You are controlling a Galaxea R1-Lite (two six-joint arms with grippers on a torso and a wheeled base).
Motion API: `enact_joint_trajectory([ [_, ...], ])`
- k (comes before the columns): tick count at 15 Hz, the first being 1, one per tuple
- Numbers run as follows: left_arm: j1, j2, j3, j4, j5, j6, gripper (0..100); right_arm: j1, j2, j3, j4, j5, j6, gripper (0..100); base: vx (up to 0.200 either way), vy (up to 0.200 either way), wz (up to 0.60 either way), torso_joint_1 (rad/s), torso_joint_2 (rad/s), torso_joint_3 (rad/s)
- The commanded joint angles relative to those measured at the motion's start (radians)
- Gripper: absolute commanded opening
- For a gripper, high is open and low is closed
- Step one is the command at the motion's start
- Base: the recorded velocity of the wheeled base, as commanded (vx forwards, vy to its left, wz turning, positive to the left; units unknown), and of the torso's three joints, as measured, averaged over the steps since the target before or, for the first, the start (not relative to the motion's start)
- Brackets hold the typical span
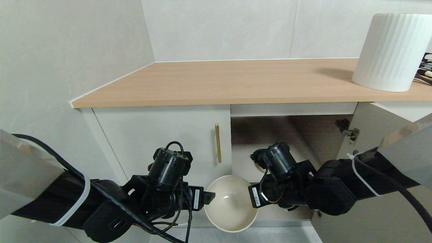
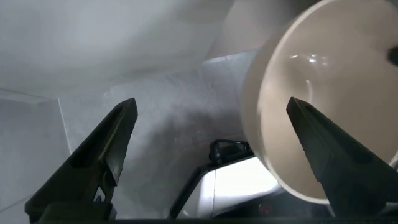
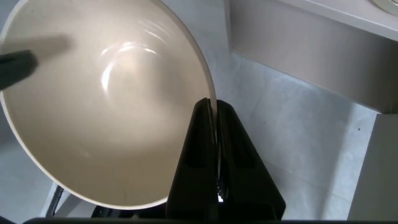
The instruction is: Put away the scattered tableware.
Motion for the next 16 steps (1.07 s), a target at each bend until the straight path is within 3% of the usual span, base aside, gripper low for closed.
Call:
enact_joint_trajectory([
  [1, 0.003, -0.01, -0.001, -0.003, -0.003, -0.001, 100, -0.021, 0.01, -0.001, -0.001, 0.003, -0.002, 0, 0.0, 0.0, 0.0, 0.0, 0.0, 0.0],
  [8, 0.005, -0.019, -0.007, -0.005, 0.014, -0.001, 100, -0.199, 0.073, -0.057, 0.002, -0.006, -0.045, 0, 0.0, 0.0, 0.0, 0.0, 0.0, 0.0],
  [12, 0.008, -0.023, -0.013, -0.005, 0.016, -0.001, 100, -0.252, 0.099, -0.169, 0.002, -0.009, 0.125, 0, 0.0, 0.0, 0.0, 0.0, 0.0, 0.0],
  [16, 0.008, -0.023, -0.013, -0.005, 0.016, -0.001, 100, -0.311, 0.151, -0.252, 0.0, -0.05, 0.2, 0, 0.0, 0.0, 0.0, 0.0, 0.0, 0.0],
])
